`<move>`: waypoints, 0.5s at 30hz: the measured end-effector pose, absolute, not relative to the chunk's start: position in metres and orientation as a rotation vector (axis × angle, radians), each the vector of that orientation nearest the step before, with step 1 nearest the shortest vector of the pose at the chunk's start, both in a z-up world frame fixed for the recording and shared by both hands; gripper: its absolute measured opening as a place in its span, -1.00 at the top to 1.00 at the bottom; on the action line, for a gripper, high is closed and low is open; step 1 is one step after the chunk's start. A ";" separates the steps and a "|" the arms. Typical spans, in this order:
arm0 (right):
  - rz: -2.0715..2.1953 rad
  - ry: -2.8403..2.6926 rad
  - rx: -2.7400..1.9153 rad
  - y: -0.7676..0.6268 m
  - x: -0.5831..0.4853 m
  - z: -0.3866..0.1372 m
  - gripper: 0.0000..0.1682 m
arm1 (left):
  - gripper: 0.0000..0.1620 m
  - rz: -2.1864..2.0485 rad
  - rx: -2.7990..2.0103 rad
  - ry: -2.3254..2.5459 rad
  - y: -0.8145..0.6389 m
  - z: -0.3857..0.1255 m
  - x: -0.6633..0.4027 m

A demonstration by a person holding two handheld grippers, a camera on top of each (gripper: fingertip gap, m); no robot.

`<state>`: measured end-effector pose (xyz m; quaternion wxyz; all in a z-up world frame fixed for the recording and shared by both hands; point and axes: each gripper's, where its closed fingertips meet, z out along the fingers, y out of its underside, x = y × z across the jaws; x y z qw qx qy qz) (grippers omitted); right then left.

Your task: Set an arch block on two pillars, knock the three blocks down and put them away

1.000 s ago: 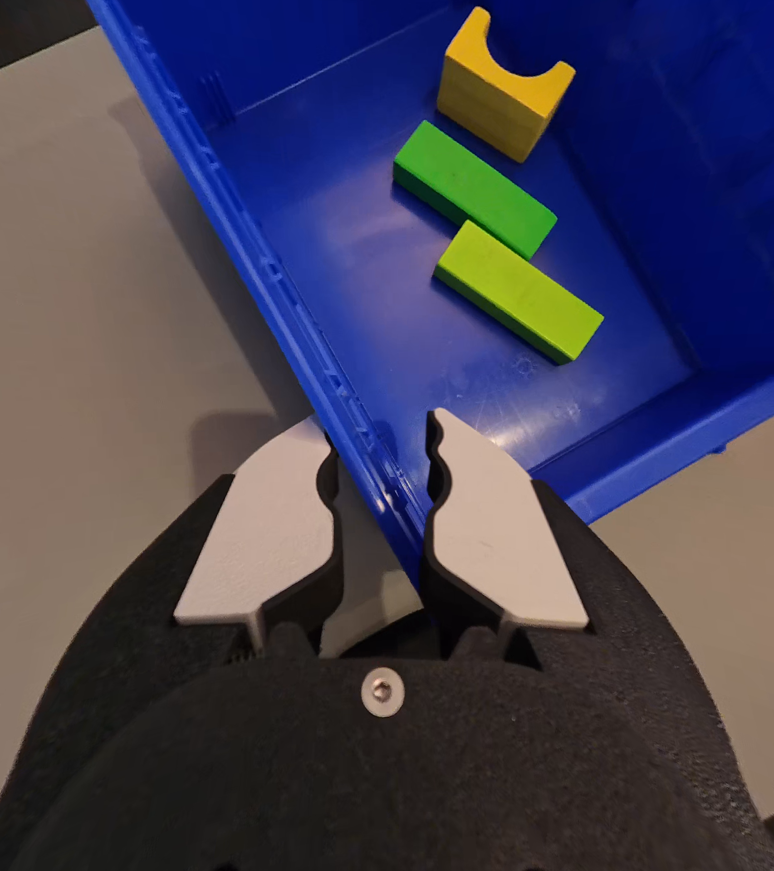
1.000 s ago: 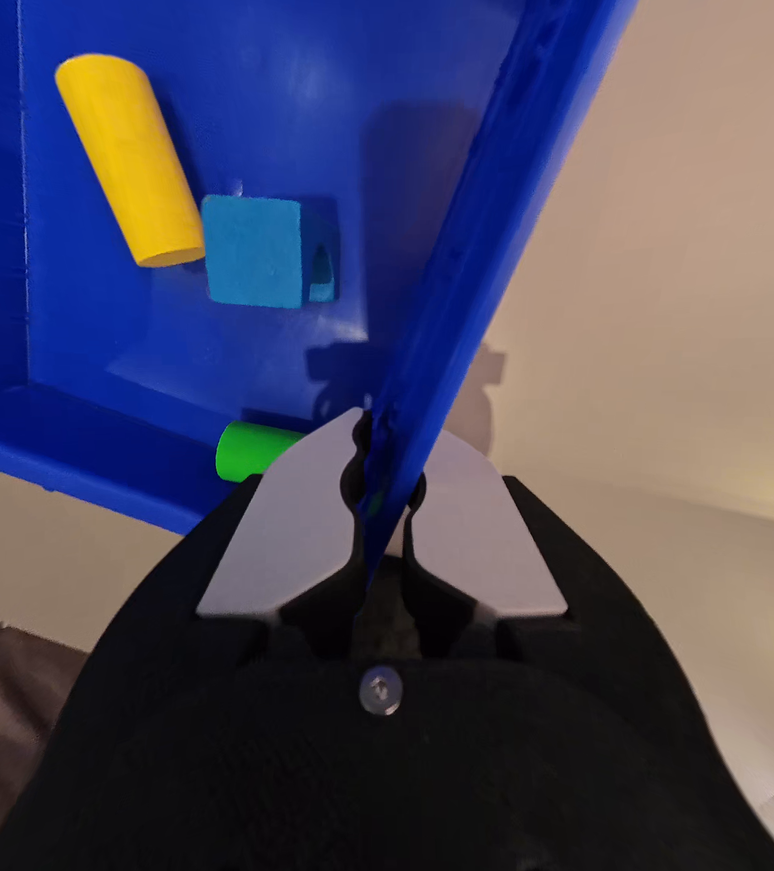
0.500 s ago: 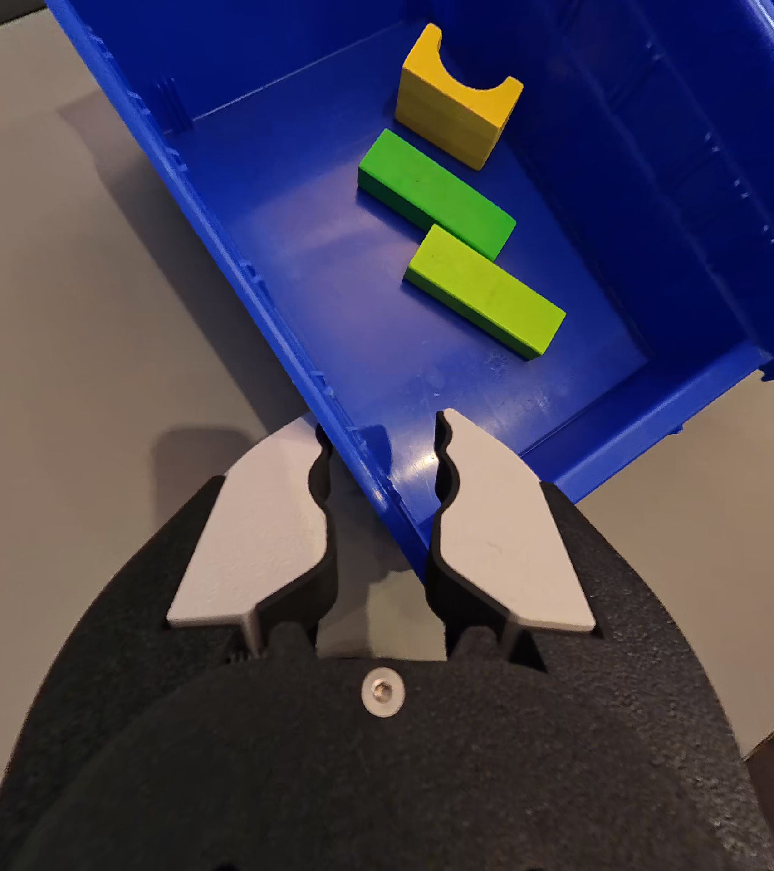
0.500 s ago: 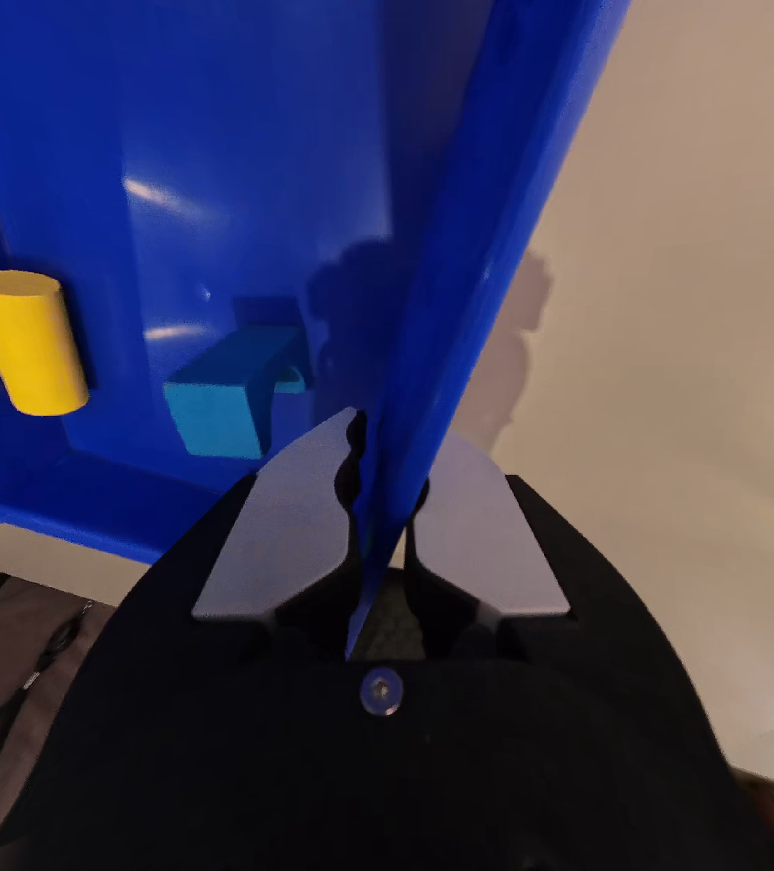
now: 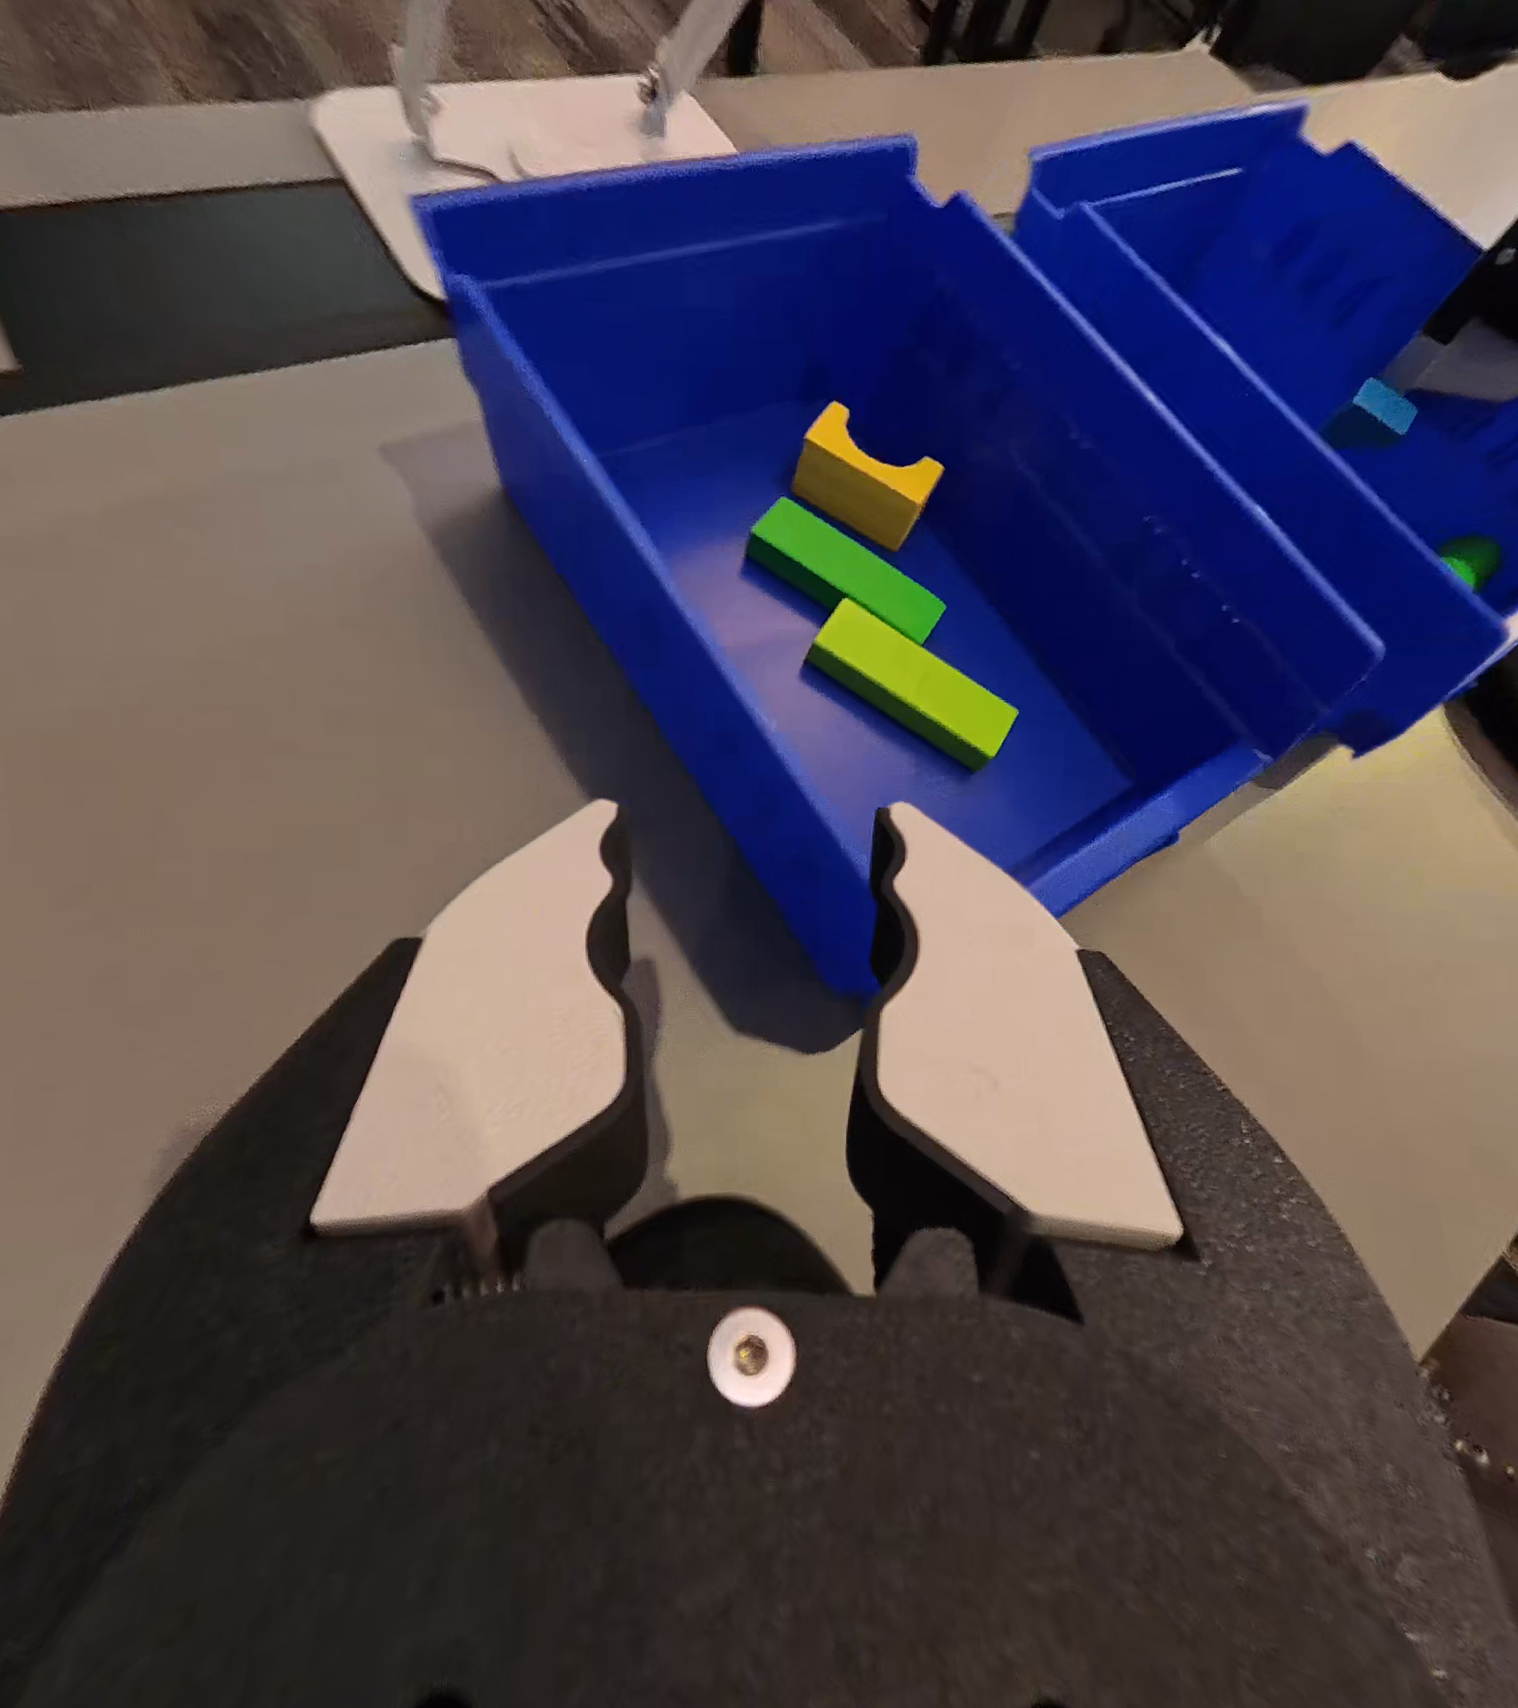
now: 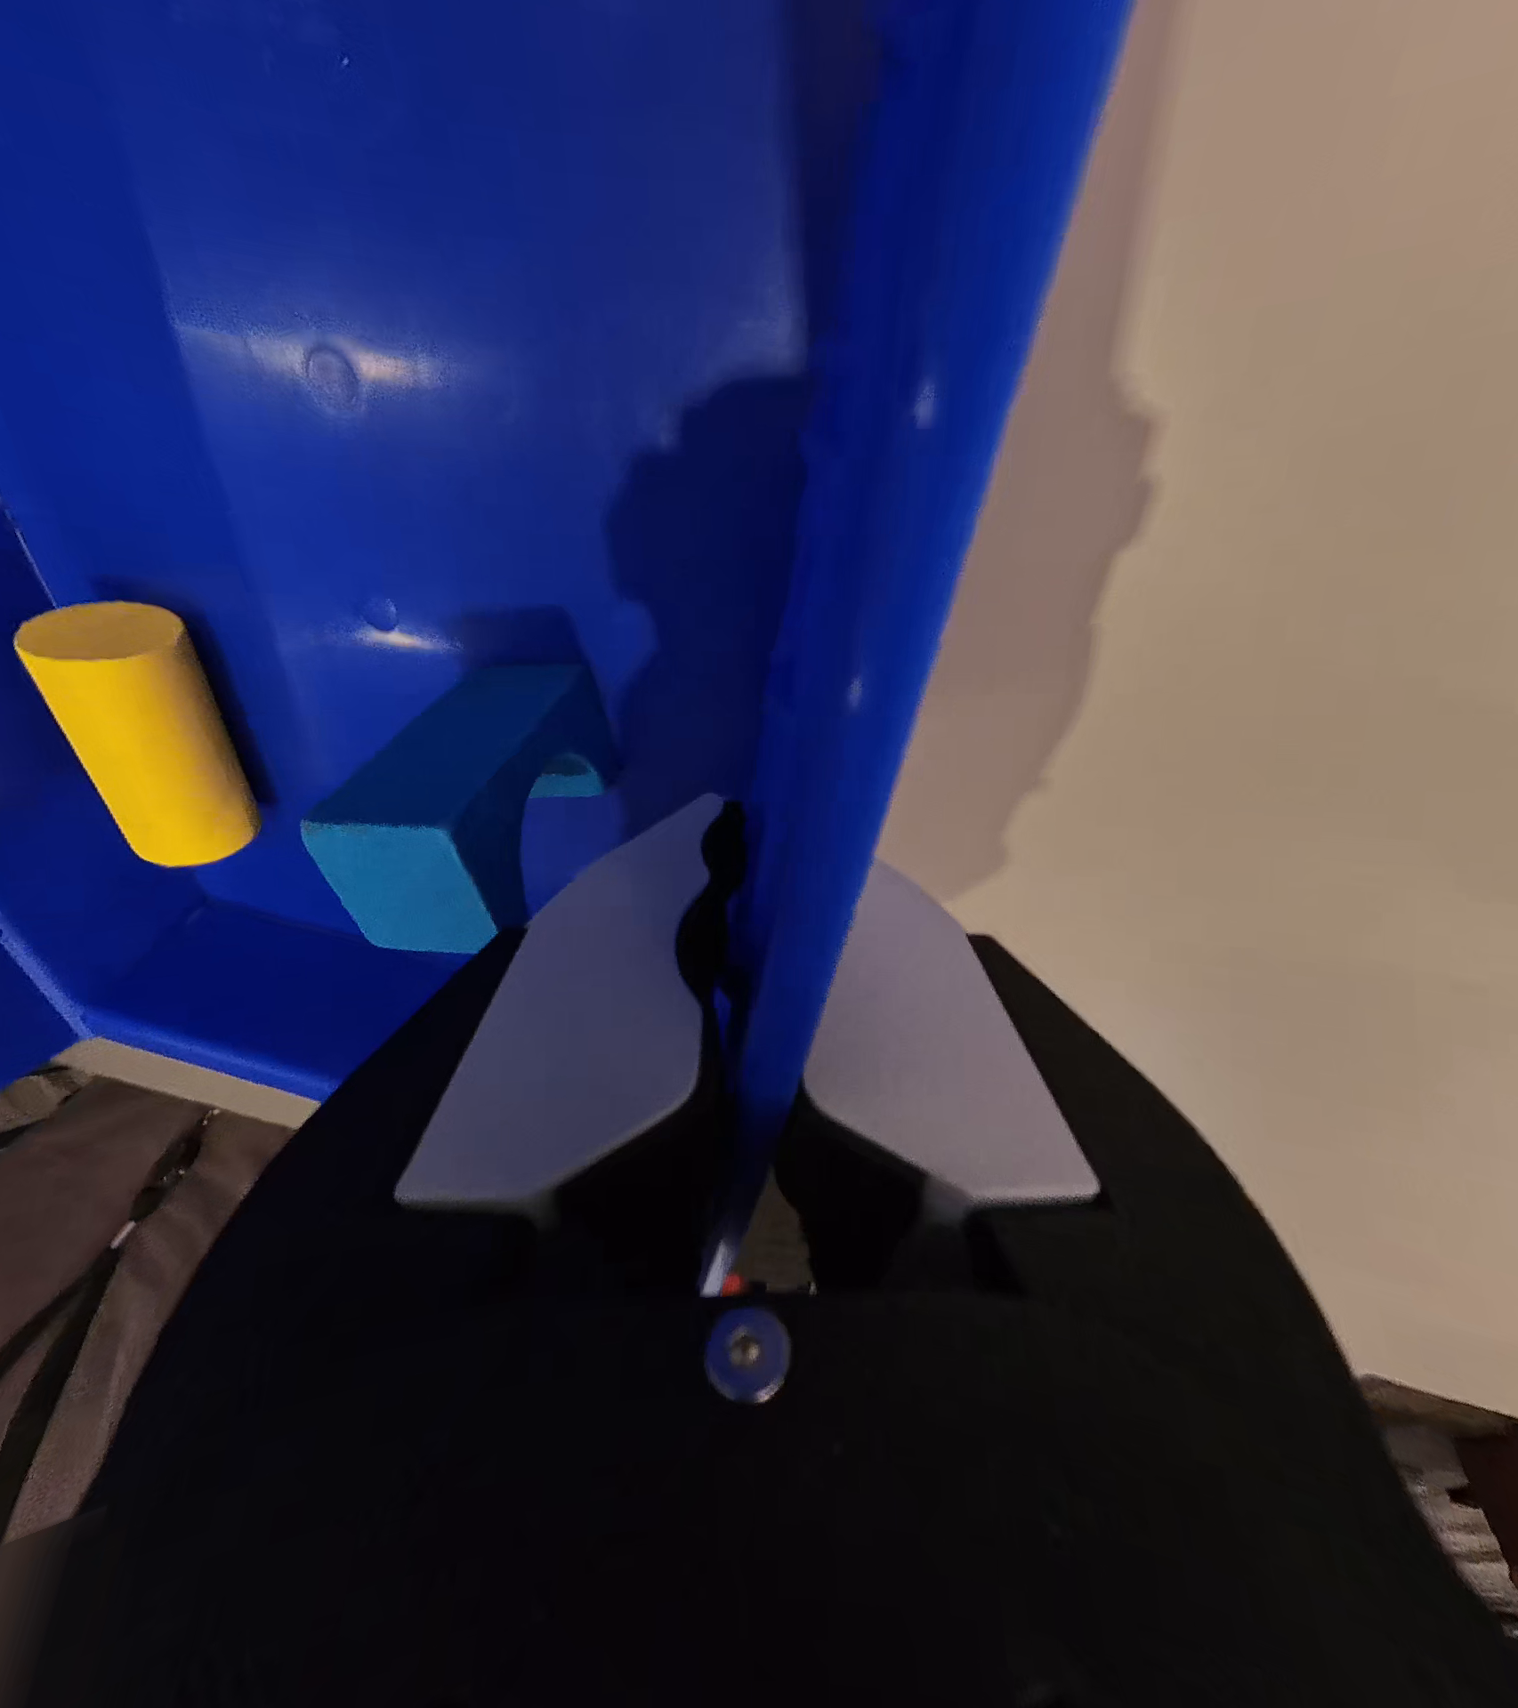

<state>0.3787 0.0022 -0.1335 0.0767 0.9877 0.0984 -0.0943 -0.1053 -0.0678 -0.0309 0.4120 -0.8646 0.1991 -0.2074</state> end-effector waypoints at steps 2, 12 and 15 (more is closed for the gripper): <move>-0.277 0.266 2.965 0.000 0.390 -0.121 0.93 | 0.39 -0.497 -2.165 0.465 -0.077 -0.022 -0.129; -0.022 0.344 3.073 0.033 0.350 0.021 0.93 | 0.48 -0.499 -2.131 0.120 -0.103 -0.037 -0.226; -0.007 0.483 3.080 0.046 0.288 0.056 0.93 | 0.48 -0.539 -2.127 0.067 -0.107 -0.044 -0.236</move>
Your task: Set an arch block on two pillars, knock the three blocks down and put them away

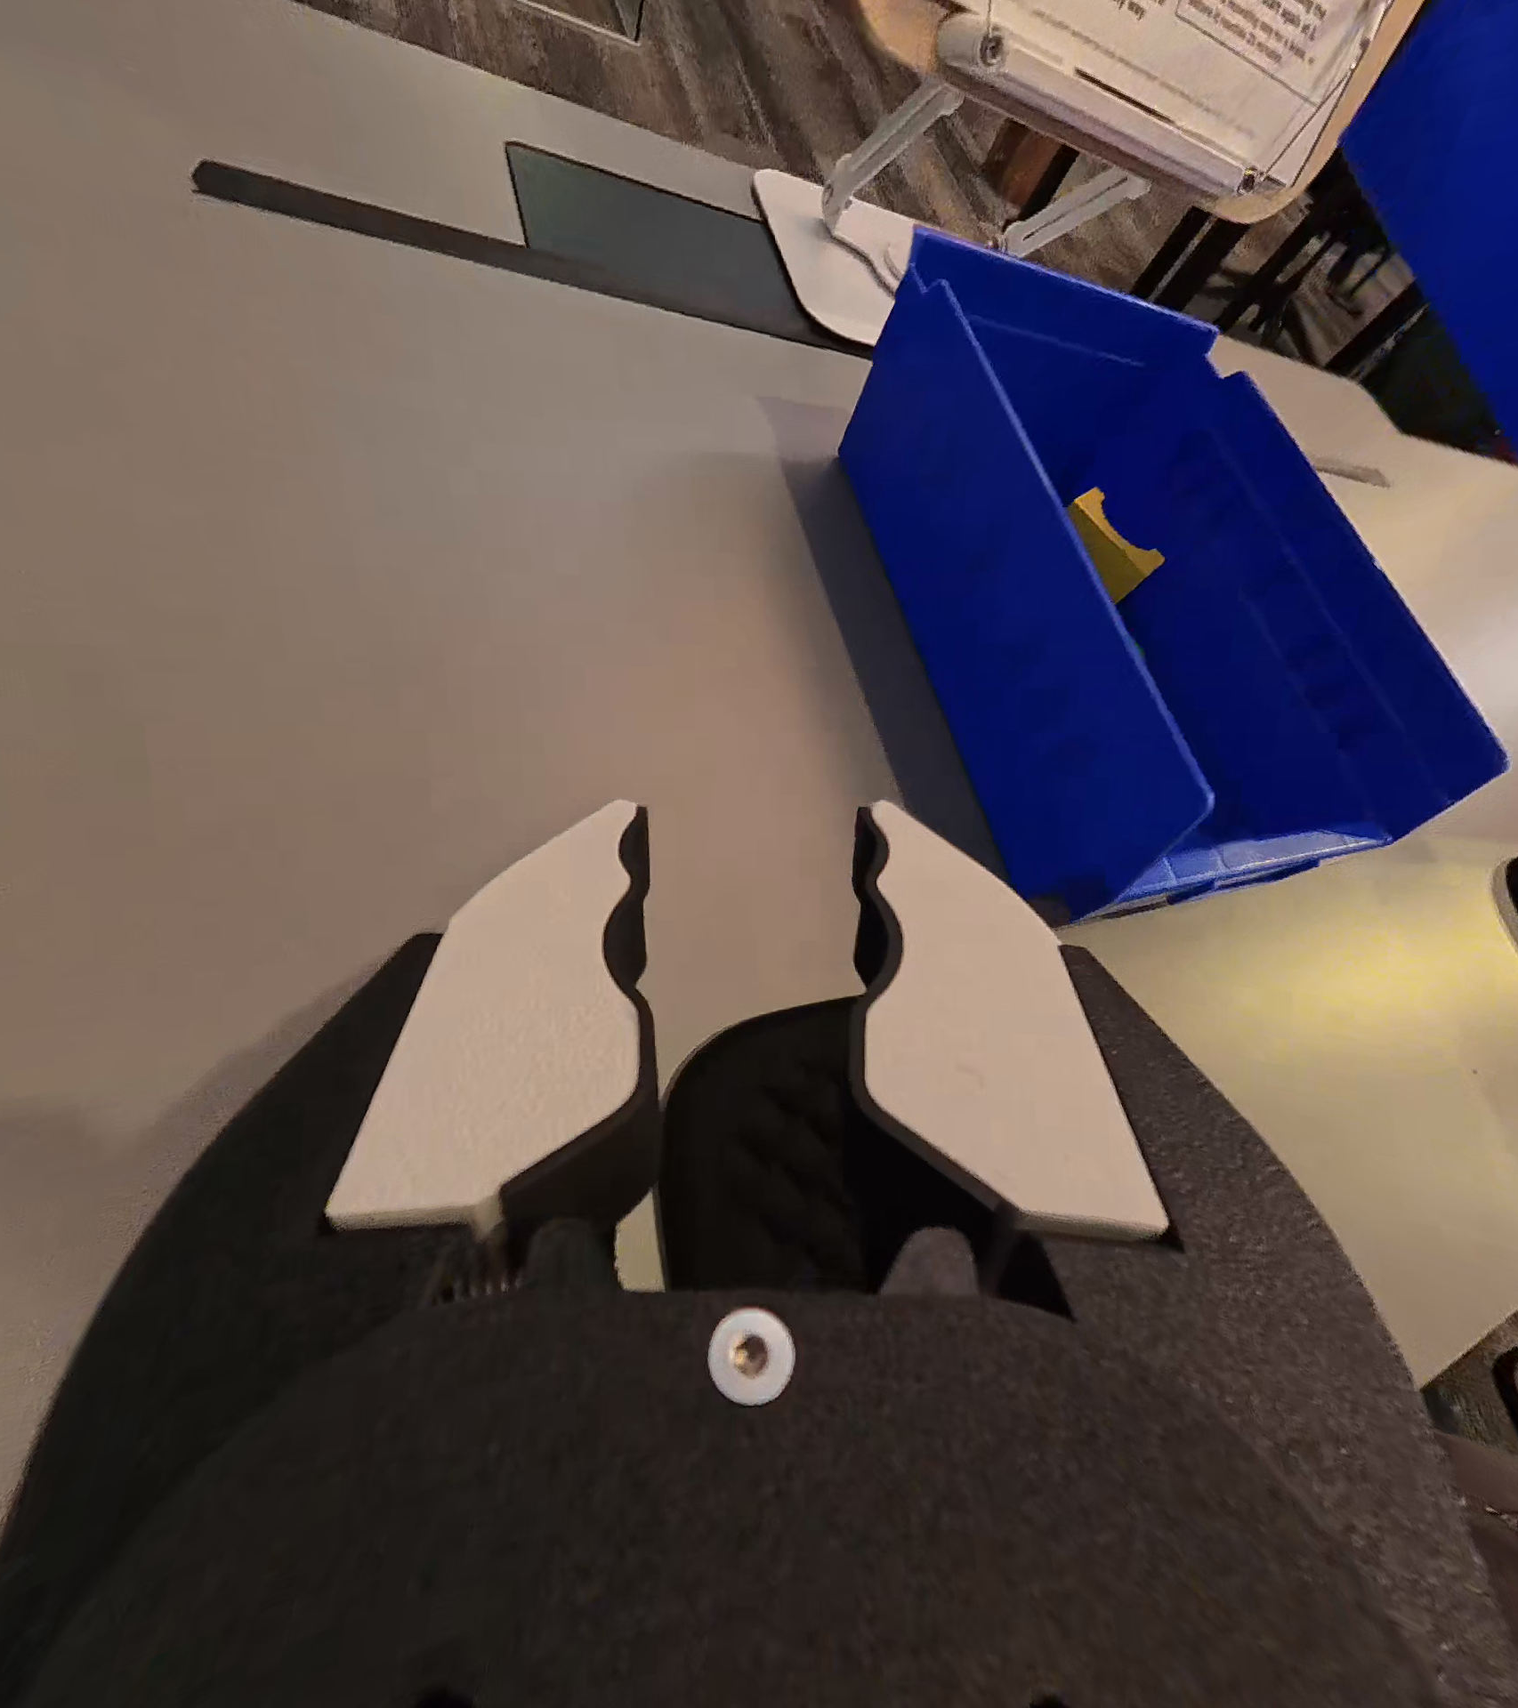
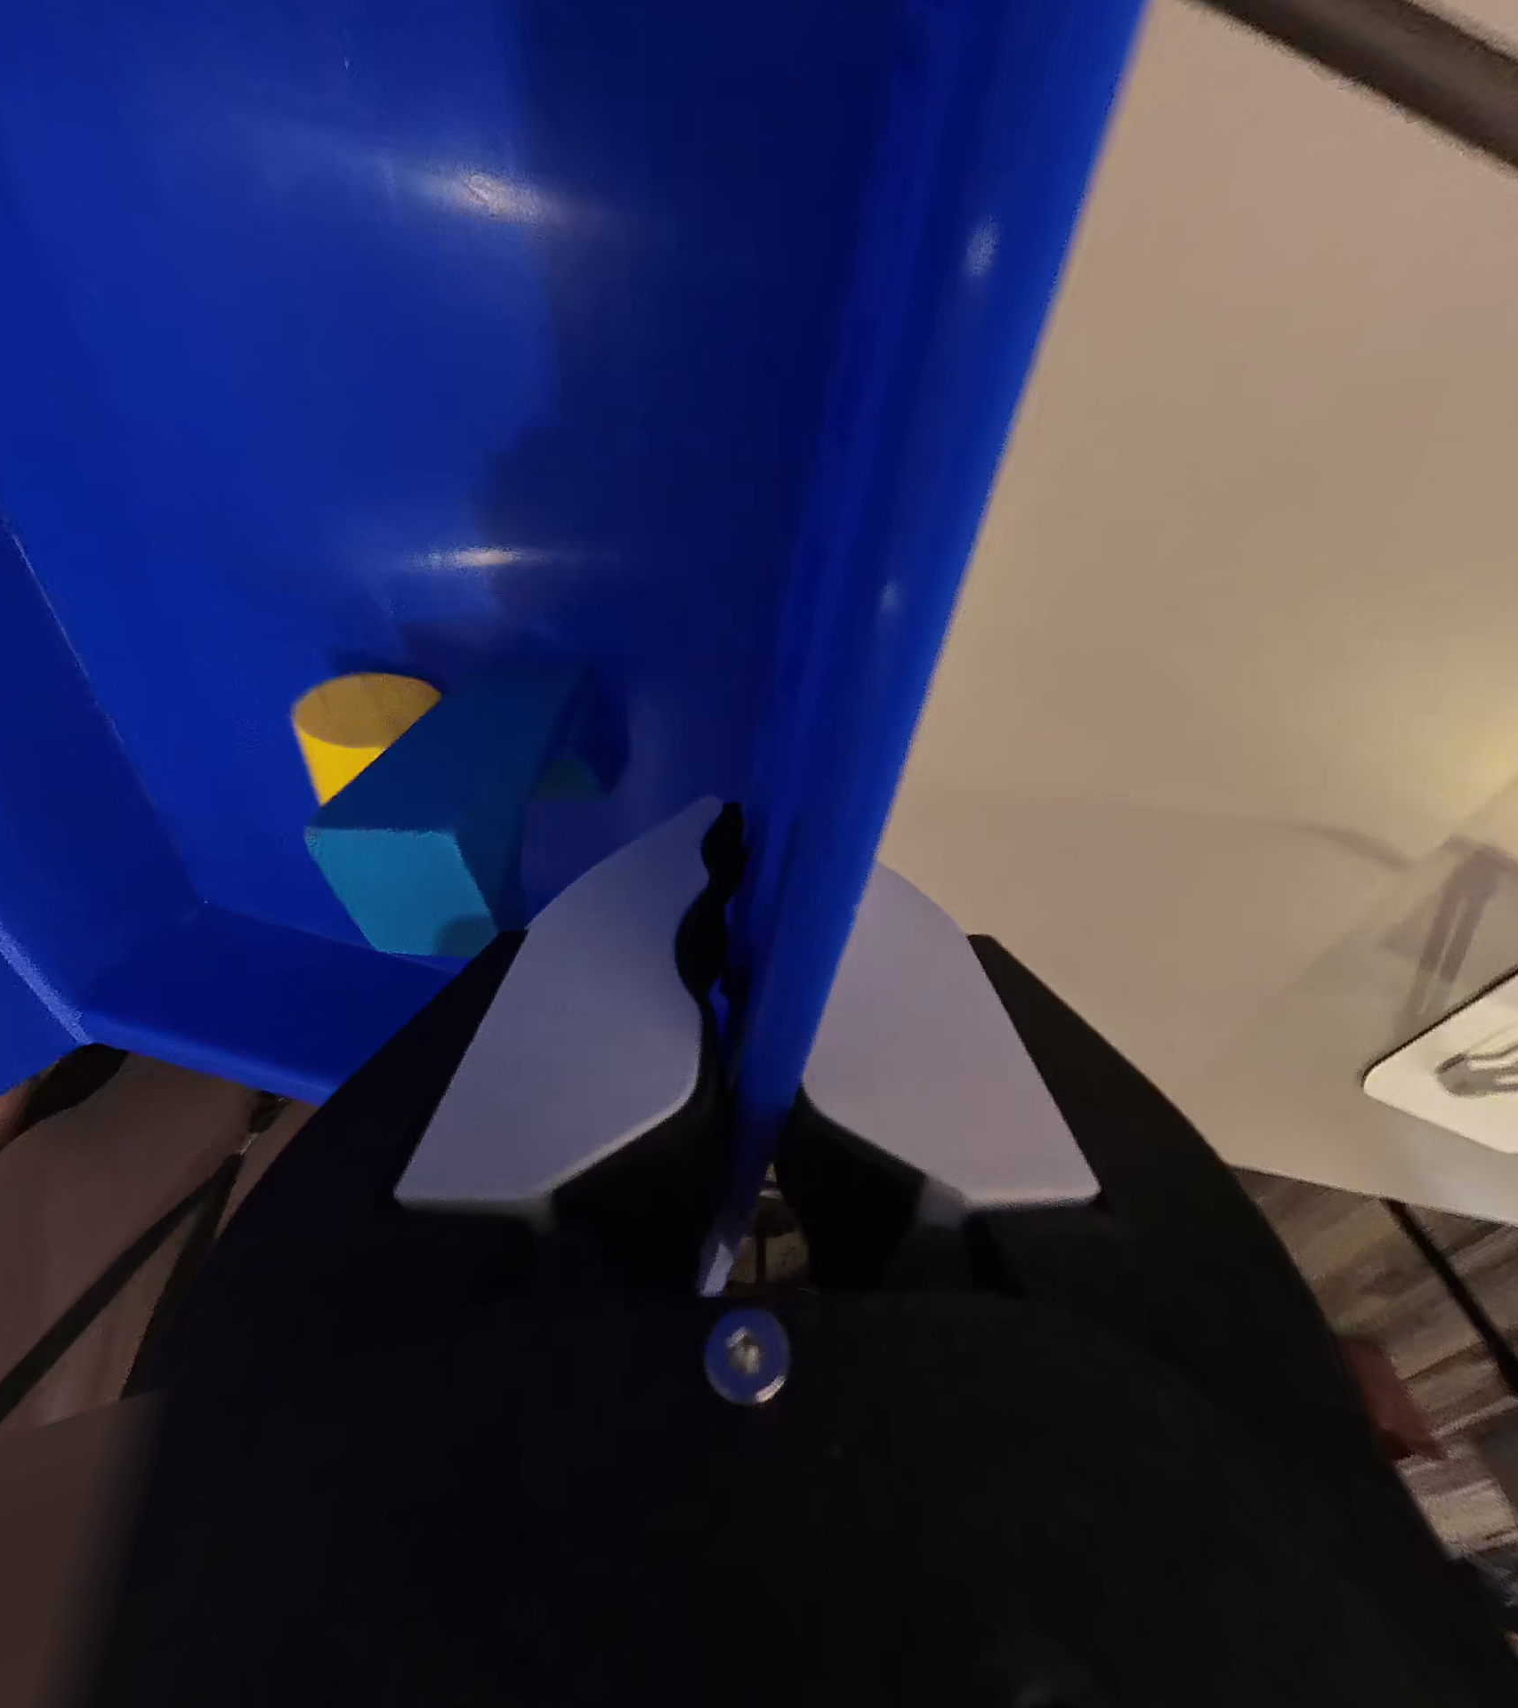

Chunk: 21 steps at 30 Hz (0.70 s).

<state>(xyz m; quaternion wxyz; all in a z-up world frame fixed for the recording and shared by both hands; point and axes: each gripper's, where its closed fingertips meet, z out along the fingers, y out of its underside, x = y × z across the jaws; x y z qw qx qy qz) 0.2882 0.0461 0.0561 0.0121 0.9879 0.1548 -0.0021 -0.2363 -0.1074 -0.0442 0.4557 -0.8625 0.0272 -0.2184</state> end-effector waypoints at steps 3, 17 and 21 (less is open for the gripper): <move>-0.077 0.662 3.067 0.056 0.207 0.074 0.94 | 0.48 -0.527 -2.119 0.055 -0.113 -0.047 -0.244; -0.526 1.066 2.904 0.052 -0.124 0.004 0.93 | 0.32 -0.374 -2.135 -0.023 -0.169 -0.031 -0.314; -0.494 1.059 2.839 0.042 -0.157 -0.029 0.95 | 0.31 -0.387 -2.160 -0.040 -0.178 -0.038 -0.322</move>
